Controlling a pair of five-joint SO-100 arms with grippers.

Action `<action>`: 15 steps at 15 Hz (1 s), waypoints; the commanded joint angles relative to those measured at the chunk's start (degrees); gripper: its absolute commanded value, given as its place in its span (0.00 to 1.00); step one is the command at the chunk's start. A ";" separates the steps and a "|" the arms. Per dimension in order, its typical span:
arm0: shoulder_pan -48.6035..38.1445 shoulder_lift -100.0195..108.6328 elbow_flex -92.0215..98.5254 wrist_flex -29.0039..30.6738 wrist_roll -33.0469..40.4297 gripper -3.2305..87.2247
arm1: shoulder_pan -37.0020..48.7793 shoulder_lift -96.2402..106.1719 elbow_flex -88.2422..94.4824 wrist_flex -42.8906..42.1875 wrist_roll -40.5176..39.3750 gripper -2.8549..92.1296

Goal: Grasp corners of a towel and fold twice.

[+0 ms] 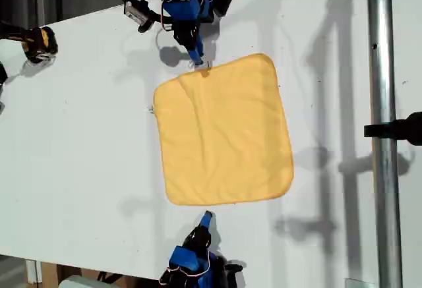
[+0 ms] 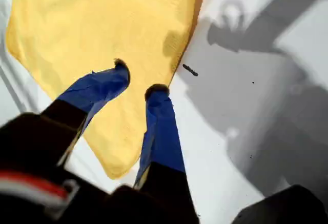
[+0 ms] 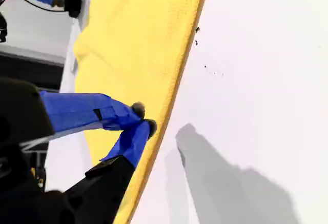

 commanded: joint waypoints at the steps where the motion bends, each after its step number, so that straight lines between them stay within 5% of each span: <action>1: -11.34 0.26 0.18 -0.26 -27.25 0.03 | -0.09 0.62 -1.58 -7.47 -1.23 0.03; 7: -13.27 0.26 0.18 0.26 -27.60 0.03 | -1.58 -1.41 -6.77 -7.91 -5.80 0.03; 15: -13.45 0.26 0.18 0.35 -26.81 0.03 | -16.00 -41.66 -35.68 -13.54 -20.21 0.03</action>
